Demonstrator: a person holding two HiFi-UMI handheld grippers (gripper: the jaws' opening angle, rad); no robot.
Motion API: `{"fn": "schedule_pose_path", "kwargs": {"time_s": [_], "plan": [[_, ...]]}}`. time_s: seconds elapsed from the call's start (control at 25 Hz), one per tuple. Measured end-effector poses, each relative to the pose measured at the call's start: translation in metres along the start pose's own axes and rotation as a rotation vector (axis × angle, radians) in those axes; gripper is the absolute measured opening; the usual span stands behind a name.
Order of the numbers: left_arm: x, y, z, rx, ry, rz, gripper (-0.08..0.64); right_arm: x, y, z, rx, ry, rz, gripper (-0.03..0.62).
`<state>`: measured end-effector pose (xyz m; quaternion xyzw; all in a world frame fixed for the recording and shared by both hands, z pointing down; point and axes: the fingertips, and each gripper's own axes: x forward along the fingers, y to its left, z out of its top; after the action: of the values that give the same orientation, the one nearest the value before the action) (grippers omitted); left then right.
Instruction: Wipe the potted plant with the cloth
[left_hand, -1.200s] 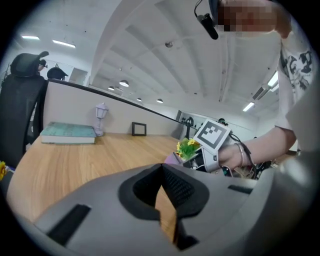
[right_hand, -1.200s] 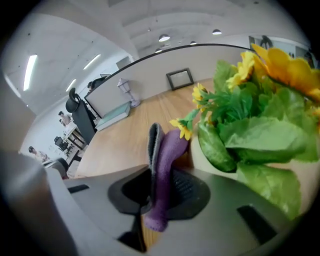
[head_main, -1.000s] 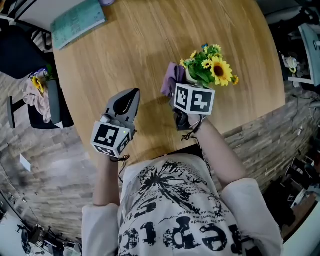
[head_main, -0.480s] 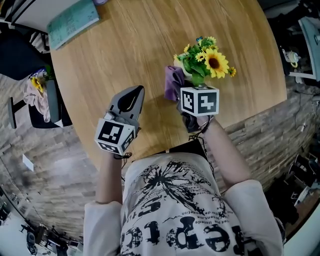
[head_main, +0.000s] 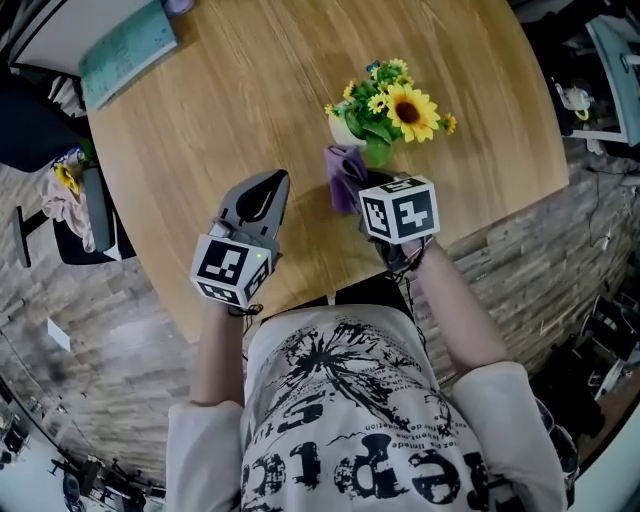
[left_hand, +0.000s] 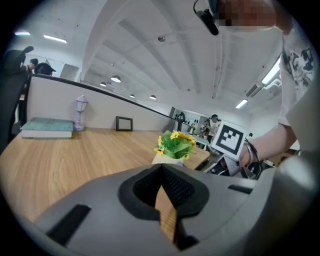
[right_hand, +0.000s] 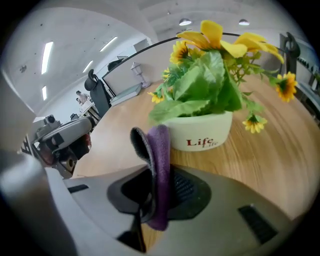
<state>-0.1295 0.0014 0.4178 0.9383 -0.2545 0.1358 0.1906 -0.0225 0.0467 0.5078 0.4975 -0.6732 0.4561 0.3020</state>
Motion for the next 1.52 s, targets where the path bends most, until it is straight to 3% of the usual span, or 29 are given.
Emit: {"fn": "schedule_pose_path", "kwargs": {"time_s": [0.32,0.48,0.52,0.6,0.84,0.92,1.04,1.2,1.36,1.52], "plan": [[0.014,-0.016,0.003,0.018,-0.003,-0.049,0.003,-0.027,-0.019,-0.017,-0.059,0.038,-0.013,0.080],[0.031,-0.022,-0.004,0.039,0.034,-0.087,0.003,-0.054,-0.051,-0.017,-0.067,-0.024,-0.113,0.077],[0.036,-0.024,-0.006,0.047,0.041,-0.099,0.019,-0.060,-0.060,-0.017,-0.062,-0.040,-0.148,0.075],[0.048,-0.029,-0.008,0.066,0.052,-0.132,0.136,-0.068,-0.078,-0.018,-0.050,-0.056,-0.199,0.075],[0.084,-0.044,-0.014,0.112,0.068,-0.242,0.444,-0.083,-0.112,-0.020,0.023,-0.089,-0.250,0.075],[0.096,-0.047,-0.012,0.146,0.058,-0.271,0.514,-0.086,-0.115,-0.017,0.024,-0.108,-0.267,0.075],[0.112,-0.047,-0.012,0.178,0.058,-0.290,0.550,-0.088,-0.122,-0.013,0.046,-0.137,-0.288,0.076],[0.136,-0.035,-0.011,0.200,0.032,-0.253,0.589,-0.092,-0.141,-0.003,0.069,-0.207,-0.345,0.075],[0.156,-0.037,-0.008,0.242,0.031,-0.266,0.589,-0.092,-0.152,0.005,0.016,-0.250,-0.382,0.075],[0.173,-0.041,-0.013,0.307,0.066,-0.293,0.591,-0.090,-0.156,0.011,-0.024,-0.267,-0.367,0.075]]}}
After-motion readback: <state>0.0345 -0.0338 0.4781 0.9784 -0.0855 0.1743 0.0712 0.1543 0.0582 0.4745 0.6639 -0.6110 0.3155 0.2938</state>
